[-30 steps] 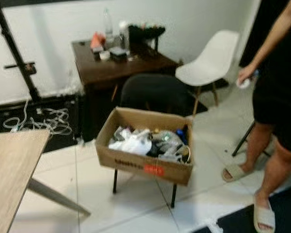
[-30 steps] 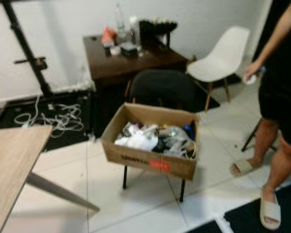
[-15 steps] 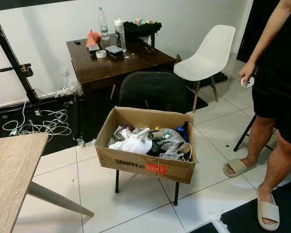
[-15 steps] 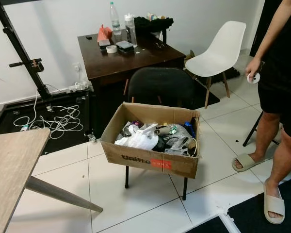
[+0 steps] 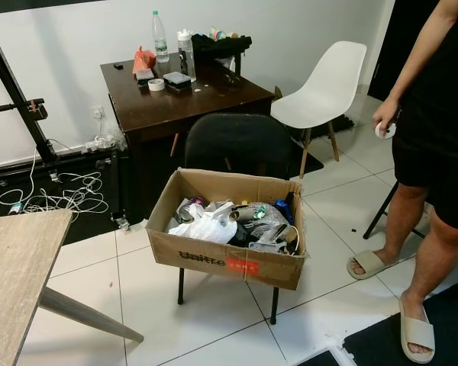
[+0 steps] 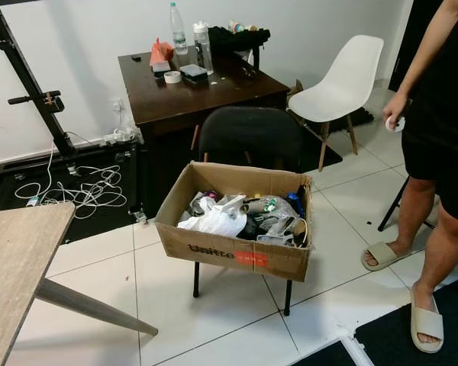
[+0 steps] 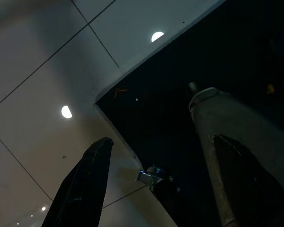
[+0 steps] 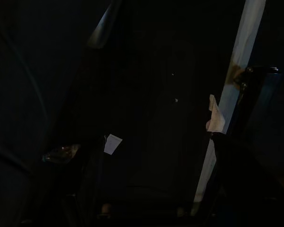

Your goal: Picking trash to rubbish bin

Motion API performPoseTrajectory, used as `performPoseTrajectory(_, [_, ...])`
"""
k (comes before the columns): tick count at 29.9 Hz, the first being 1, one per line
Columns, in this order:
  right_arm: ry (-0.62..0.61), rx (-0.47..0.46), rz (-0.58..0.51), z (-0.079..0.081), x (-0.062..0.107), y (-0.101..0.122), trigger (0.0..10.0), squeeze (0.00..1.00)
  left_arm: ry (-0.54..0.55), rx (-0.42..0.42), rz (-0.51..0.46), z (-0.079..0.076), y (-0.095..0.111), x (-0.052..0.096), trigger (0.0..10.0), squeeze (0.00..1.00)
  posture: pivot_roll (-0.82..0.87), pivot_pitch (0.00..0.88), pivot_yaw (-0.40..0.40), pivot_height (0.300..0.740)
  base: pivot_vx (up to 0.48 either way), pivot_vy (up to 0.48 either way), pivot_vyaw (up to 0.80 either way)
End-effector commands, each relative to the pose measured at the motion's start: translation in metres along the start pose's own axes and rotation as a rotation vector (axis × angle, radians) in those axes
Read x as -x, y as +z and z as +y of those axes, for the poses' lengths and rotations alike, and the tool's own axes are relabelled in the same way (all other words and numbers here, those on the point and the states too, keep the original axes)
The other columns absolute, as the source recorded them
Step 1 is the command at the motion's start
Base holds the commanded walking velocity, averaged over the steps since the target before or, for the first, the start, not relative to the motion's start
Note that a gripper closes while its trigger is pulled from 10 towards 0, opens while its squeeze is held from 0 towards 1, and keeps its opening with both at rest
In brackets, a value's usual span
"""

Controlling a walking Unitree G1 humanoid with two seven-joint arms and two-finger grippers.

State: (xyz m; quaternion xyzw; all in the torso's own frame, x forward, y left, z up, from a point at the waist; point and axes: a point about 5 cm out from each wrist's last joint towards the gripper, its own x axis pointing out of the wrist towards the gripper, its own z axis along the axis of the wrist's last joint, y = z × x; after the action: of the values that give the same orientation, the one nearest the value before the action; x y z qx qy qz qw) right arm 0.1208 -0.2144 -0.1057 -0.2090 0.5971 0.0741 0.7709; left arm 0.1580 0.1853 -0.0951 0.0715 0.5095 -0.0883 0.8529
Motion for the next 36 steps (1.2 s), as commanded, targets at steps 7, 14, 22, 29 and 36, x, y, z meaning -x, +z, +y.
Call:
performPoseTrajectory(7, [0.063,0.009,-0.039,0.023,0.0,0.012,10.0,0.0,-0.04,0.038,0.018,-0.001,-0.005,0.001,10.0,0.0,-0.15,0.066,0.112,0.74,0.0,-0.12,0.0])
performPoseTrajectory(14, [0.05,0.016,-0.043,0.023,0.0,0.012,10.0,0.0,-0.026,0.089,0.016,0.002,-0.007,0.001,10.0,0.0,-0.14,0.061,0.108,0.74,0.0,-0.457,0.0])
performPoseTrajectory(22, [0.052,-0.004,-0.047,0.02,0.0,0.01,10.0,0.0,-0.01,0.161,0.005,0.004,-0.009,0.002,10.0,0.0,-0.13,0.063,0.104,0.74,0.0,-0.051,0.3])
performPoseTrajectory(29, [0.053,-0.008,-0.035,0.019,0.0,0.004,10.0,0.0,-0.009,0.18,0.004,0.004,-0.011,0.003,10.0,0.0,-0.13,0.068,0.103,0.74,0.0,0.0,0.79])
performPoseTrajectory(36, [0.06,-0.016,-0.016,0.019,0.0,-0.002,10.0,0.0,-0.024,0.172,0.0,0.005,-0.012,0.003,10.0,0.0,-0.13,0.077,0.102,0.74,0.0,0.0,0.79])
